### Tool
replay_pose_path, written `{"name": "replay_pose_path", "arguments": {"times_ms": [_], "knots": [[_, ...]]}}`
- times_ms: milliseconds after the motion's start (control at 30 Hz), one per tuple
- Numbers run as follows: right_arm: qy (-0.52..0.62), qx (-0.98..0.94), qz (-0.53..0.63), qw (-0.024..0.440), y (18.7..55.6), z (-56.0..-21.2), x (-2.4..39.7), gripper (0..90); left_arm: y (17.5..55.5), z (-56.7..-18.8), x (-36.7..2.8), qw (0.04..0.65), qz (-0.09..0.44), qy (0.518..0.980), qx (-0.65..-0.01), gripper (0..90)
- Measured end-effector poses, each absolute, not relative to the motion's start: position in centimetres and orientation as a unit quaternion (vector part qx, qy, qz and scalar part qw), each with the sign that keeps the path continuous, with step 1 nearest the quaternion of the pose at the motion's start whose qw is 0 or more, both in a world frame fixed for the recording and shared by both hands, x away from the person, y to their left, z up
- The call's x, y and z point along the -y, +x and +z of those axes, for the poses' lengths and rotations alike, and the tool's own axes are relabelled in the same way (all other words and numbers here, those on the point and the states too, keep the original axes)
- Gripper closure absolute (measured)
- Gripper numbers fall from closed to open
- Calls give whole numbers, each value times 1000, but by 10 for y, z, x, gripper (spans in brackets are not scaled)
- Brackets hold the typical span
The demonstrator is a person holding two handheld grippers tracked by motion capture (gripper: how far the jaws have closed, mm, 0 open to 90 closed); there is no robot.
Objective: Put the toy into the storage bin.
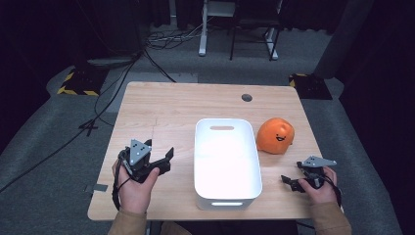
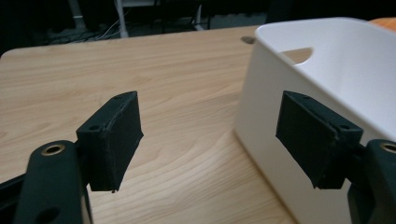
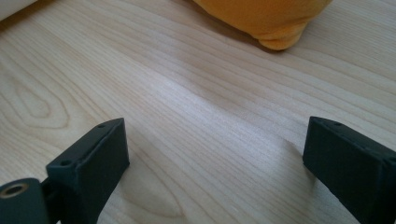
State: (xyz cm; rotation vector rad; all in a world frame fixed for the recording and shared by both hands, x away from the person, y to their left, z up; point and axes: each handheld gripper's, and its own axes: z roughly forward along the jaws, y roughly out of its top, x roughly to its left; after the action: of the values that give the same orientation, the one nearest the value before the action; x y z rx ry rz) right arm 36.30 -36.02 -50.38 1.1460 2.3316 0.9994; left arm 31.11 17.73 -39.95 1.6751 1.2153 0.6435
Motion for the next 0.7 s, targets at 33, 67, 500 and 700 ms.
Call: {"name": "replay_pose_path", "arguments": {"times_ms": [33,67,500,700], "knots": [[405,-824,353,178,363,-504,360,71,311,-400,-177,468,262,683,-496,229],[406,-824,352,180,363,-504,360,70,316,-405,-181,461,258,686,-501,229],[432,-803,357,204,364,-495,360,340,348,-465,-208,378,229,720,-535,216],[432,-803,357,205,364,-483,362,404,354,-483,-219,352,214,733,-541,215]]}}
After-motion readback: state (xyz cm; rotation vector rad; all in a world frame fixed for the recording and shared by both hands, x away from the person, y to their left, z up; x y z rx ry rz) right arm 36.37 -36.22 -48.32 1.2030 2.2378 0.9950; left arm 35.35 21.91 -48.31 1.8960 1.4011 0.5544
